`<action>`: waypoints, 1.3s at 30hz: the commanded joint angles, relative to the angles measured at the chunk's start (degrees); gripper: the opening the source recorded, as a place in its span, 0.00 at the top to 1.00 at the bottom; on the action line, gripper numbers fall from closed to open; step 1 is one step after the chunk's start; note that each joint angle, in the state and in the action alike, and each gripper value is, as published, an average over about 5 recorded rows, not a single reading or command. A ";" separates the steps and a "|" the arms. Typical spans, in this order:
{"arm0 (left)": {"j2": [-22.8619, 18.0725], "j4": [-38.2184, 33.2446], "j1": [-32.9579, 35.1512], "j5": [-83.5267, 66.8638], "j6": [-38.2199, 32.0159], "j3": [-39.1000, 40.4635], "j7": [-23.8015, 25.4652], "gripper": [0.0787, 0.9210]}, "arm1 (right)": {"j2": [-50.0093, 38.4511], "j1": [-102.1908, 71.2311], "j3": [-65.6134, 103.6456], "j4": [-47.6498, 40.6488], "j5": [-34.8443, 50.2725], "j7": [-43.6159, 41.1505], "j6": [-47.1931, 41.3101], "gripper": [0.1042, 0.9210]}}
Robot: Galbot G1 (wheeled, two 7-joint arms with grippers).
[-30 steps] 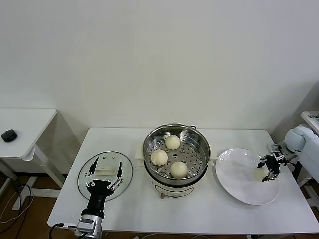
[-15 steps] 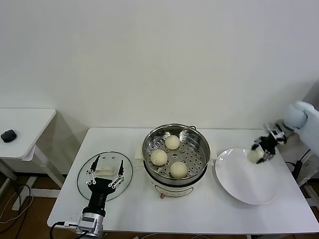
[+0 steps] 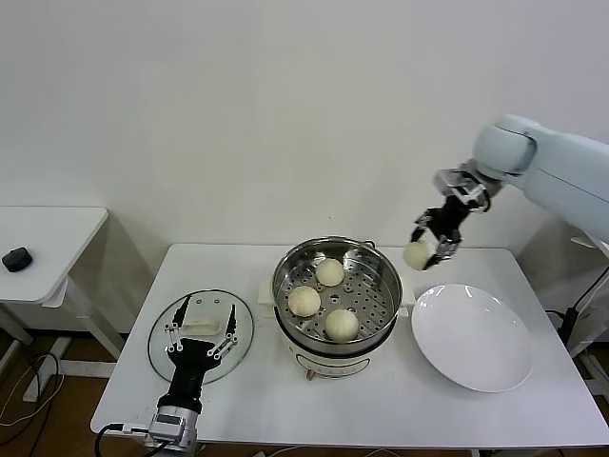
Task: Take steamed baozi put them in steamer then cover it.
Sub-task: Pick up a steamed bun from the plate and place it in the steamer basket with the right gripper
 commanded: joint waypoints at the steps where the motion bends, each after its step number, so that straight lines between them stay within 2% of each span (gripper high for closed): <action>1: 0.15 0.31 -0.16 -0.05 -0.08 -0.11 -0.14 0.12 | 8.16 4.95 -7.55 6.45 5.53 3.50 -4.69 0.34; 26: 0.06 0.60 -0.08 -0.12 -0.37 -0.83 -0.55 0.12 | 12.37 -7.95 -4.09 -3.11 -1.58 6.98 -5.26 0.35; 39: 0.02 0.85 -0.07 -0.18 -0.54 -1.03 -0.60 0.12 | 12.64 -10.19 -3.23 -4.17 -2.64 7.18 -4.99 0.34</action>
